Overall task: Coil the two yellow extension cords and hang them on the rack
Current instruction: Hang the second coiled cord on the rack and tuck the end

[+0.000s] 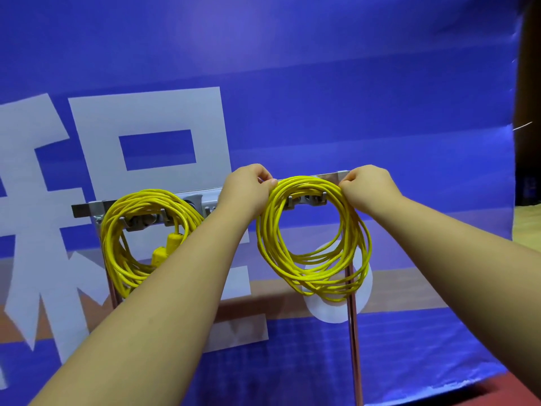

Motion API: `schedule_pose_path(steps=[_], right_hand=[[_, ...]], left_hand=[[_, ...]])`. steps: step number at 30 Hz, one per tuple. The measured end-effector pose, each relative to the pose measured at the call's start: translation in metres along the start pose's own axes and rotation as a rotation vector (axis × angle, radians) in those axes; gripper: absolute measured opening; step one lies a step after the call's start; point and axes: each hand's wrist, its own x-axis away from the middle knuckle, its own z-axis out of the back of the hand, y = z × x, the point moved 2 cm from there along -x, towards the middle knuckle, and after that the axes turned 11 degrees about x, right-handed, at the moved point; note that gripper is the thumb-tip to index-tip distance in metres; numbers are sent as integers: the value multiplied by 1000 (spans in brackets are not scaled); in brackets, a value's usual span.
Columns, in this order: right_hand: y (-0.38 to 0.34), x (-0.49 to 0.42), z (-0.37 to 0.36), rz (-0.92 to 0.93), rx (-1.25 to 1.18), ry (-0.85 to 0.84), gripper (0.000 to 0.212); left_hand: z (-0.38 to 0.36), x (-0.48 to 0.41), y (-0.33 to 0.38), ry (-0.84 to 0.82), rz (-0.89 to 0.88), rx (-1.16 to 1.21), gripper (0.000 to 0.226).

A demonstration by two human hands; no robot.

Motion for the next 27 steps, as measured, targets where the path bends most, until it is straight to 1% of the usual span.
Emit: schedule_pose_path(steps=[2,5,8,11,14,20,24,27], right_hand=[[6,4,-1,-19,-38,-11,32],[13,10,-3,1,-79,2,38],[12,14,-4,19,-92,22,45],[9,18,-1,21,-114,55,46],[7,23,1,41,-130,70,44],[2,38,2,104,-116,101,43],[6,50,-3,88,-129,142,33],[8,61,-7,77,-120,136,26]], left_hand=[[1,2,0,-34,-10,13,19],[3,6,0,-52,-18,53,16],[3,9,-1,-38,-30,58,13],[2,11,-1,-22,-32,60,12],[1,14,-1,-17,-40,39,12],[2,26,0,-25,-112,-45,16],[2,34,-5,-22,-106,-23,21],[3,39,-7,-36,-98,-5,26]])
